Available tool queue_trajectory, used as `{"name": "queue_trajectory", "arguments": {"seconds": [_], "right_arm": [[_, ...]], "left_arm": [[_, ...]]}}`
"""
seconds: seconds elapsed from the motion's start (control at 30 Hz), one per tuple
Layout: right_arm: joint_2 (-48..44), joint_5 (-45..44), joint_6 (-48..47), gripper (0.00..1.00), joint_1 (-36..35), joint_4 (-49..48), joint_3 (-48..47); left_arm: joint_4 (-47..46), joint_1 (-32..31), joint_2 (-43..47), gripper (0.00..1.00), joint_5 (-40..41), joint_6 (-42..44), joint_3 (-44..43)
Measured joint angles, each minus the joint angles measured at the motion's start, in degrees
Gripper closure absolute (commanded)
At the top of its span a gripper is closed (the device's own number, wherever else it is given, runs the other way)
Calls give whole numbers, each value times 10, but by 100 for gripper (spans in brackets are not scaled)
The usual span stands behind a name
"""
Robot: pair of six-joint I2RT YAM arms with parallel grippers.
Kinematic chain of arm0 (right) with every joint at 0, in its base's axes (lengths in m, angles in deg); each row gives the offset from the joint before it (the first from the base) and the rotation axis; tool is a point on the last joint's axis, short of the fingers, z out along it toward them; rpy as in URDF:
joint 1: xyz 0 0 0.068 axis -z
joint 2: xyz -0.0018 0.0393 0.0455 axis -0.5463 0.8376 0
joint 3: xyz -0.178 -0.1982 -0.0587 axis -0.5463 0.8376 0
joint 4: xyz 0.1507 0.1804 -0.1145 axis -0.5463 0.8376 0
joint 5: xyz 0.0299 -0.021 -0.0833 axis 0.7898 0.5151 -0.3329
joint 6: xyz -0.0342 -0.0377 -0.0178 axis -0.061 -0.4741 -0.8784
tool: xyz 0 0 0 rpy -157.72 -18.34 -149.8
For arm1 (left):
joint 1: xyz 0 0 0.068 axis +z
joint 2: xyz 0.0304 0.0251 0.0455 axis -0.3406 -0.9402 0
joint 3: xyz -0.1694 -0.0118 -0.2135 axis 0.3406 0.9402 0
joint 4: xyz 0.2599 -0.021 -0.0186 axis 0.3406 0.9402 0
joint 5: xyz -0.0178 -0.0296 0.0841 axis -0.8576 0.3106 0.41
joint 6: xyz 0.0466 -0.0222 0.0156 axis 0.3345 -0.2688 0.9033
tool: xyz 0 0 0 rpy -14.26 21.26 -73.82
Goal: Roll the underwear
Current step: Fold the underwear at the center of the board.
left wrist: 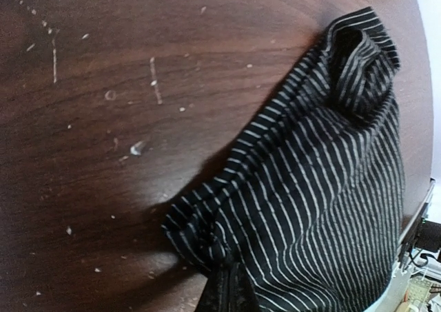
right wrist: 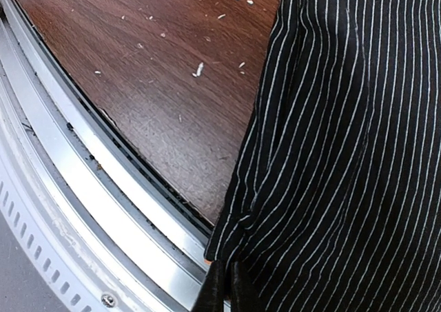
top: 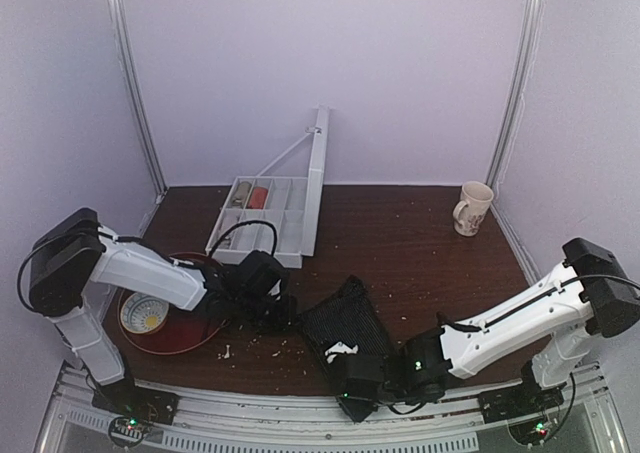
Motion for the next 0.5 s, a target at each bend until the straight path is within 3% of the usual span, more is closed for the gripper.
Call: {"name": "queue_trajectory", "arguments": {"seconds": [0.1,0.5], "right_arm": [[2,0,0,97,0,1,-2],[2,0,0,100,0,4,-3]], "left_arm": [[7,0,-11,100,5,0,0],[14,16,-33,100,10,0,-22]]}}
